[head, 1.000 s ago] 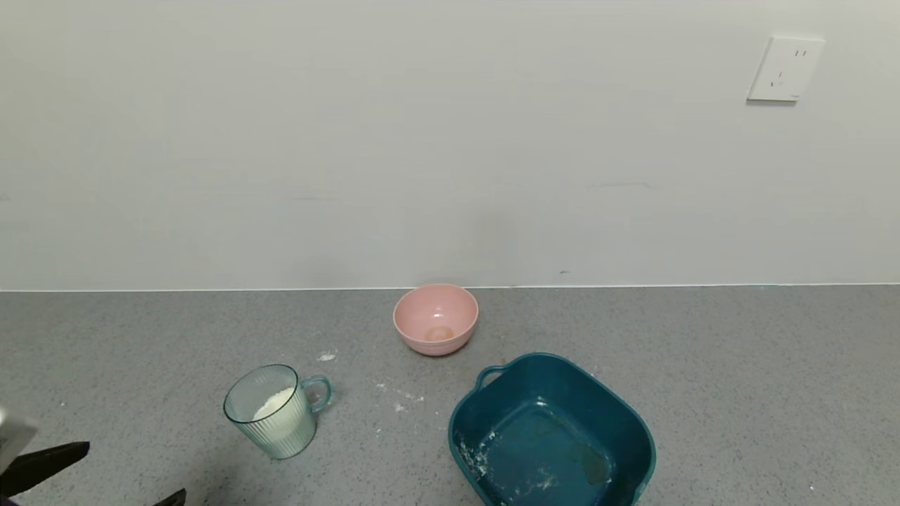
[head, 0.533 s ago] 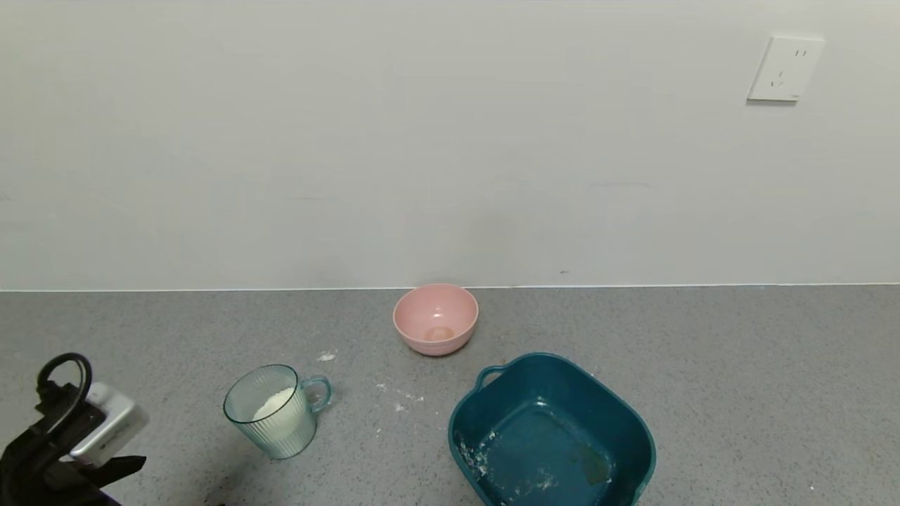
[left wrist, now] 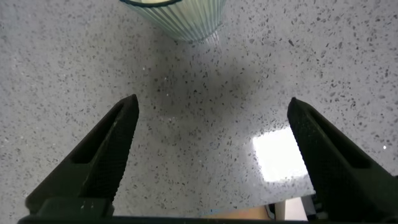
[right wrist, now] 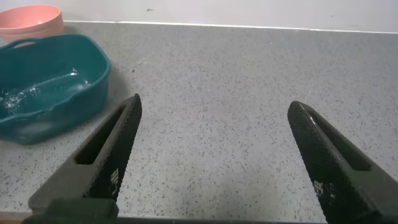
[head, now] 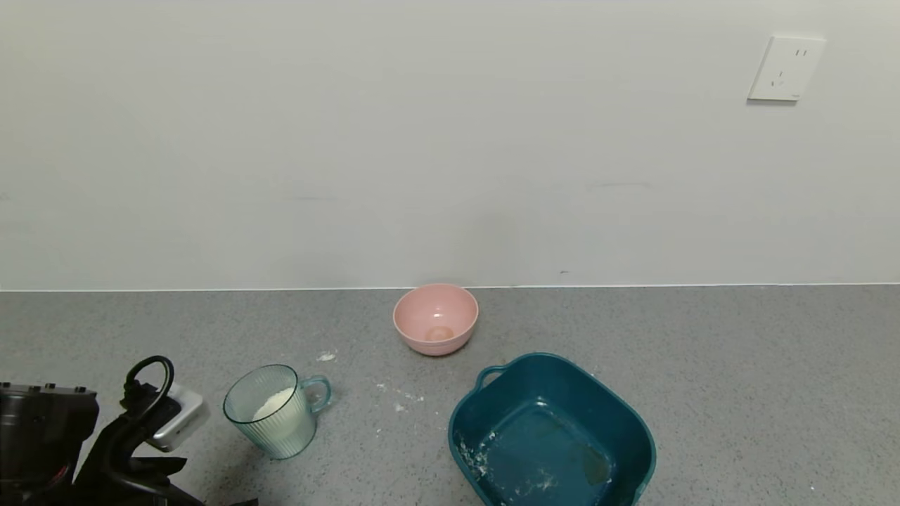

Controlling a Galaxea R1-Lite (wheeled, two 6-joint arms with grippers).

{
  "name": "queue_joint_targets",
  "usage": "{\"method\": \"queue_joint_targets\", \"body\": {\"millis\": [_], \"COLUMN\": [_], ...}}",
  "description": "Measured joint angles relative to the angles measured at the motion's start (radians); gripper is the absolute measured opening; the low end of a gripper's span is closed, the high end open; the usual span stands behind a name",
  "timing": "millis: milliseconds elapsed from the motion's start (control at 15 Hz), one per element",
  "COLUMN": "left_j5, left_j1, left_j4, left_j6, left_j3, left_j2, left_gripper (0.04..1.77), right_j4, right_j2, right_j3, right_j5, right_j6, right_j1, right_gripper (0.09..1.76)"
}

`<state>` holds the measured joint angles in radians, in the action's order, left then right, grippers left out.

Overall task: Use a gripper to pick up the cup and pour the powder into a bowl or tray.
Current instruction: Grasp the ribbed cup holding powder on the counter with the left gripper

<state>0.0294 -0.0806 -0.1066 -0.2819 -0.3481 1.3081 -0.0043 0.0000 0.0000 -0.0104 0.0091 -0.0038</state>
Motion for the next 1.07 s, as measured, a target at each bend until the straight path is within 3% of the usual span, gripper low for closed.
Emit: {"method": "queue_joint_targets", "body": {"millis": [400,1067], "left_j5": [0.011,0.011], "left_j1": [0.0,0.0], "left_j4": [-0.246,-0.779], "left_j6": [0.007,0.034], "left_j3": [0.086,0.245], "left_j2": [0.1,0.349], "left_gripper": [1.72,1.72], "right_j4": [0.0,0.0], "right_j2": [0.0,0.0], "right_j3": [0.0,0.0], "right_j5": [0.001,0.001], "right_j6": [0.0,0.0], "right_j1": [0.0,0.0], "right_gripper": [1.71,1.71]}}
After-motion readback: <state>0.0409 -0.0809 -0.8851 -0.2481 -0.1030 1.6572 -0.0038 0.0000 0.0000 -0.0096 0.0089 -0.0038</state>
